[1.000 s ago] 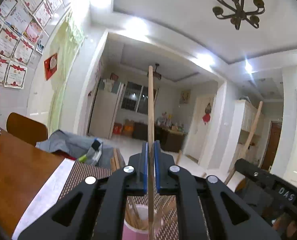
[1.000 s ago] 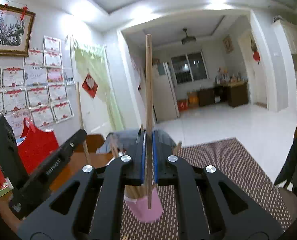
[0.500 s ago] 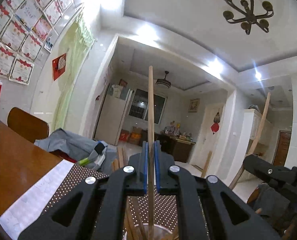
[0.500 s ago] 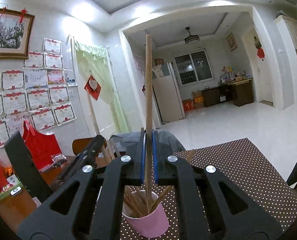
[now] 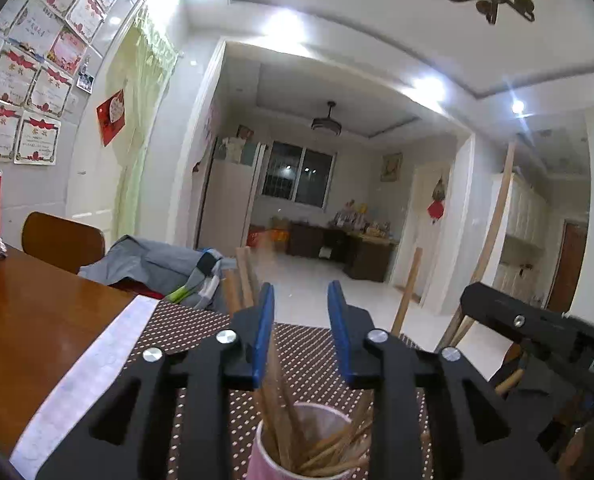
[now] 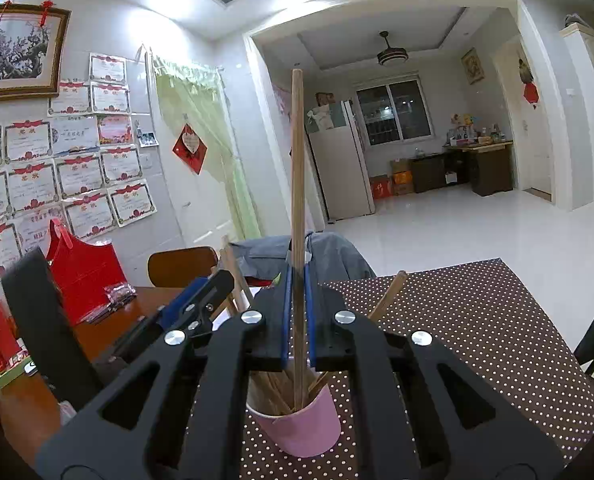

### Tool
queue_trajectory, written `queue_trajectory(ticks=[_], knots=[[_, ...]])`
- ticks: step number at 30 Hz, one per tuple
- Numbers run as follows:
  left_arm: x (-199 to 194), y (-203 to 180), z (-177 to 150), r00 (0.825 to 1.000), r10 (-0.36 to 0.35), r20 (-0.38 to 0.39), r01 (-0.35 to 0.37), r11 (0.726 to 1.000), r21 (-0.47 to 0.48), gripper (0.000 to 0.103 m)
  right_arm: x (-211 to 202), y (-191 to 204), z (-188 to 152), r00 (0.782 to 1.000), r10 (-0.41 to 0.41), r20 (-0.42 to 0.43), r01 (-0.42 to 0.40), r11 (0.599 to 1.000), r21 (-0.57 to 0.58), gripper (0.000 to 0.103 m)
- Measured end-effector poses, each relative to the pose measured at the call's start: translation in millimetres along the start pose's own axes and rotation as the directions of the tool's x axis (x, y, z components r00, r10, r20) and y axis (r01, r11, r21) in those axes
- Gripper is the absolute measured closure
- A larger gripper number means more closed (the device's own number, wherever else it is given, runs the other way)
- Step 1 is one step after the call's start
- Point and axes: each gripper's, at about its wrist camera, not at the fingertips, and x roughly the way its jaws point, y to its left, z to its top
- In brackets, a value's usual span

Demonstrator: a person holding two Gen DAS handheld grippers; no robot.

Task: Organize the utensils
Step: 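Lift both chopsticks over the pink cup and lower them in, then open both grippers over the cup, releasing the chopsticks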

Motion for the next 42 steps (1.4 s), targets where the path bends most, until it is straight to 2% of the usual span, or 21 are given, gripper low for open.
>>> queue_trajectory(ticks=[8,12,22,24,31,32,34,36,42], knots=[[-19,7,4,0.992,0.111,-0.061,-0.109,0.993,0.04,0.063,1,0,-3,0.999,0.008,-0.05,-0.008,1.0,-0.001,0.096],[-13,9,3,0.982,0.164,-0.098,-0.155,0.983,0.093,0.062,2,5,-4,0.998,0.01,-0.062,-0.011,1.0,-0.01,0.096],[-12,13,4,0.977,0.175,-0.121,-0.161,0.98,0.12,0.062,8,13,-9,0.995,0.007,-0.095,-0.011,0.999,-0.037,0.096],[-11,12,5,0.977,0.172,-0.123,-0.158,0.981,0.116,0.059,9,13,-10,0.995,0.007,-0.103,-0.011,0.999,-0.039,0.096],[-12,11,6,0.978,0.168,-0.123,-0.155,0.982,0.111,0.057,12,15,-9,0.993,-0.017,-0.121,0.01,0.998,-0.057,0.095],[-12,11,6,0.978,0.167,-0.128,-0.154,0.982,0.111,0.057,13,16,-9,0.992,-0.02,-0.125,0.013,0.998,-0.059,0.092],[-12,11,7,0.978,0.163,-0.134,-0.149,0.983,0.105,0.057,16,16,-10,0.991,-0.029,-0.133,0.021,0.998,-0.06,0.078],[-12,10,7,0.978,0.161,-0.136,-0.148,0.984,0.101,0.057,15,14,-11,0.991,-0.027,-0.13,0.021,0.999,-0.049,0.058],[-12,10,8,0.977,0.161,-0.138,-0.149,0.984,0.096,0.057,10,12,-9,0.994,-0.031,-0.107,0.027,0.999,-0.042,0.057]])
